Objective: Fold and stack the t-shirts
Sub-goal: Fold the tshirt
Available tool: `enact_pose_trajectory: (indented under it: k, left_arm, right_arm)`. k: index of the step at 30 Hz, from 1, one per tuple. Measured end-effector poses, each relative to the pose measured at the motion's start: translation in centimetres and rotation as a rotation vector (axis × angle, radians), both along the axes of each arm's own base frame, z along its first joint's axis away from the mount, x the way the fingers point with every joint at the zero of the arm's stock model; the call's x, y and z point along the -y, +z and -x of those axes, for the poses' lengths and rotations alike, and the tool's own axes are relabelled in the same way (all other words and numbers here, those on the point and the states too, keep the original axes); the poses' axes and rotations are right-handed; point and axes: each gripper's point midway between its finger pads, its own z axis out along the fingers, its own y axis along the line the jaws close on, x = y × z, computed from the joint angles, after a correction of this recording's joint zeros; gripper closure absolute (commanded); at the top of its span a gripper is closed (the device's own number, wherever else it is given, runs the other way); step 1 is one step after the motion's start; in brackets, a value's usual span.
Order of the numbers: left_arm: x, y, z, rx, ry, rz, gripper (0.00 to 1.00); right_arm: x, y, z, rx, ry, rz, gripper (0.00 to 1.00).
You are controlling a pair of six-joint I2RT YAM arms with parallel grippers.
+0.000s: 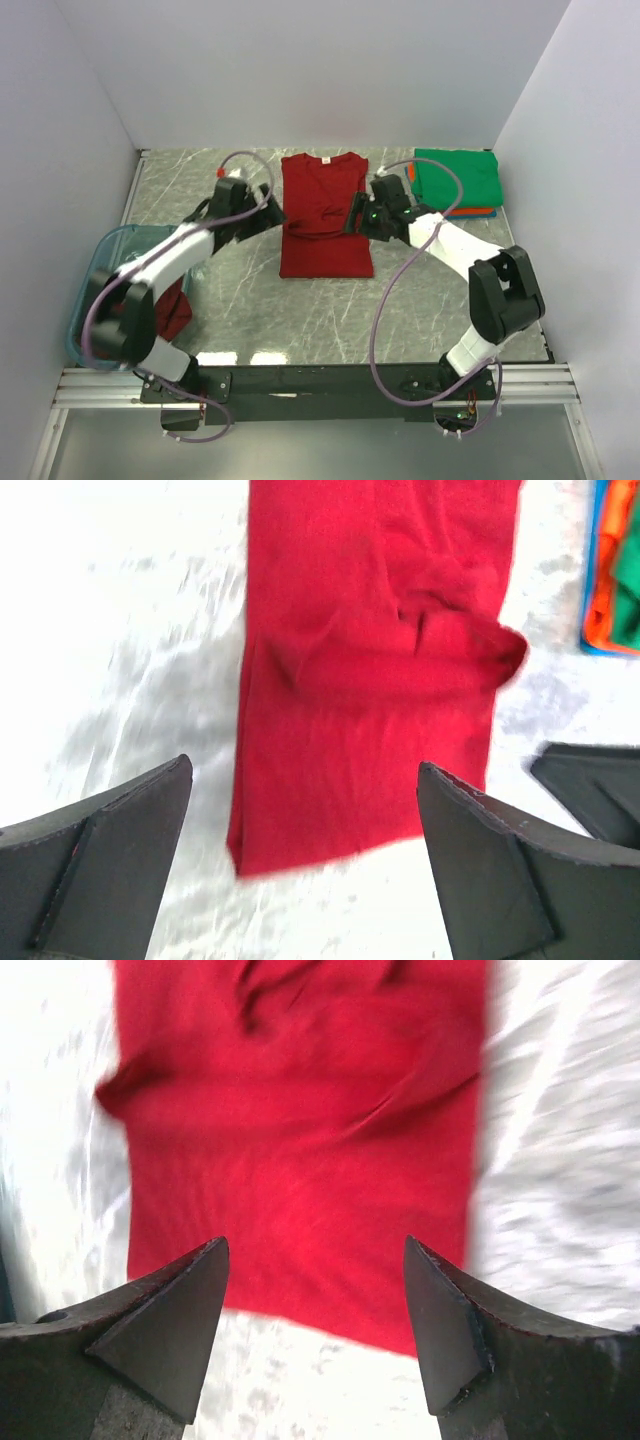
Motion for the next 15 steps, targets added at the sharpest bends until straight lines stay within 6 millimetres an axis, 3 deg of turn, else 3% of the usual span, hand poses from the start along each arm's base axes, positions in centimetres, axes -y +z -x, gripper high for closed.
enact_pose_trajectory:
  k: [8,15]
  left_arm:
    - [-3.9,0.3,9.0,0.063,0.075,0.060,0.01]
    - [-5.7,1.4,12.7,0.155,0.128,0.132,0.01]
  right_arm:
    - [-6.2,-2.5,3.5,-0.043,0.199,0.002,0.23]
    - [-8.2,-5.1,0.8,-0.070,0.208,0.032,0.23]
